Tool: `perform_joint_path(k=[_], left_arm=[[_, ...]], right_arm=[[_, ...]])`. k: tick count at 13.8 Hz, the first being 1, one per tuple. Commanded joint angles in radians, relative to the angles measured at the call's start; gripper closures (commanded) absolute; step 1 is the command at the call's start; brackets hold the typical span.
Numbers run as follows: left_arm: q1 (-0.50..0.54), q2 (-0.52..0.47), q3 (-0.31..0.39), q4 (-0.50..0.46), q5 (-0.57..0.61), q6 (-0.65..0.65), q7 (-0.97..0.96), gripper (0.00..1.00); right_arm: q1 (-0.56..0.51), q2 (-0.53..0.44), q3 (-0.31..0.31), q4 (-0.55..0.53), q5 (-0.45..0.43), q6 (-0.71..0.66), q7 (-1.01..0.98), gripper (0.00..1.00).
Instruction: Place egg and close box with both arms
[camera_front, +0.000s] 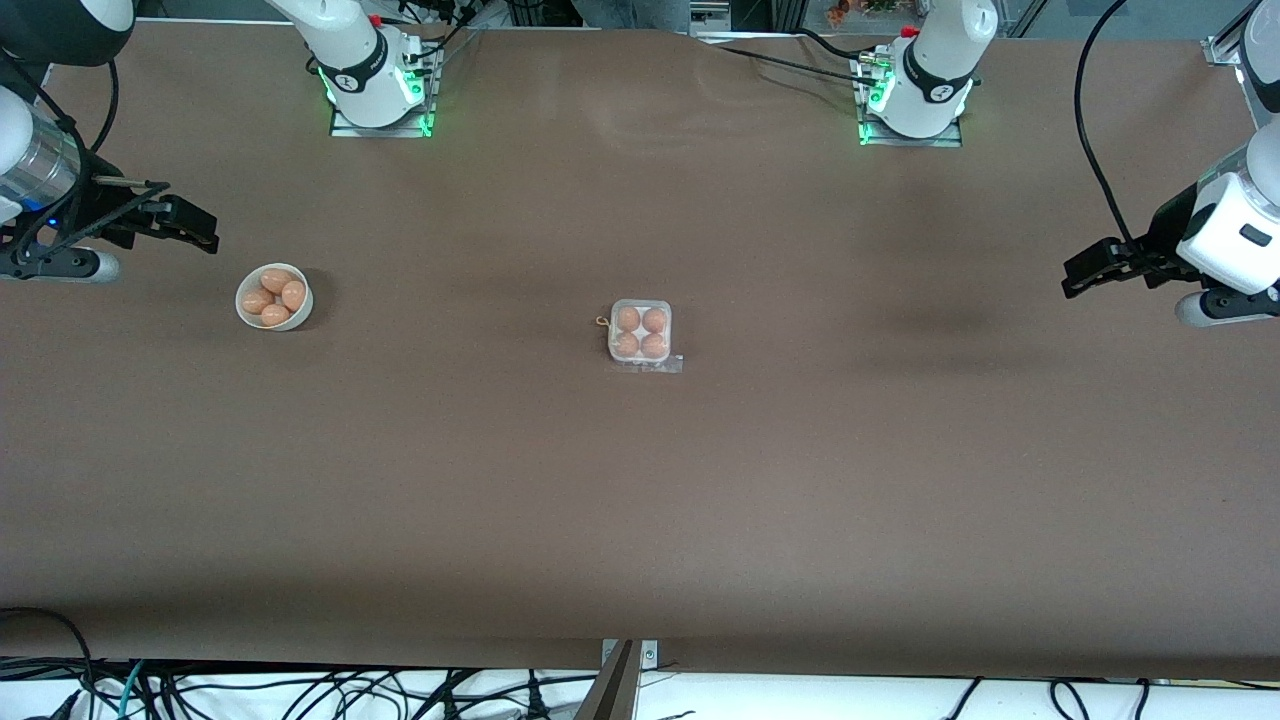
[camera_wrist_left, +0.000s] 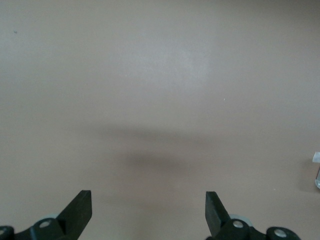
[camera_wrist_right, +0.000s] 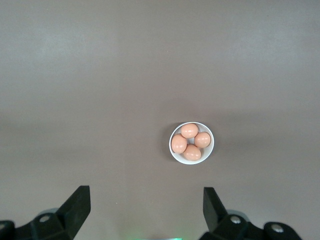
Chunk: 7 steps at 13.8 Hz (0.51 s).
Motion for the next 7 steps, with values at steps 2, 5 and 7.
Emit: perform_joint_path(k=[2, 5, 7], left_arm=[[-0.001, -0.017, -0.008, -0.011, 0.025, -0.023, 0.013, 0.0], [-0.001, -0.017, -0.008, -0.009, 0.029, -0.025, 0.011, 0.0], [-0.001, -0.017, -0.008, -0.009, 0.031, -0.026, 0.013, 0.0]], right_arm=[[-0.006, -0.014, 0.008, -0.002, 0.003, -0.016, 0.007, 0.0], [-0.005, -0.014, 0.007, -0.003, 0.003, -0.016, 0.007, 0.0], [-0.005, -0.014, 0.007, -0.003, 0.003, -0.016, 0.007, 0.0]])
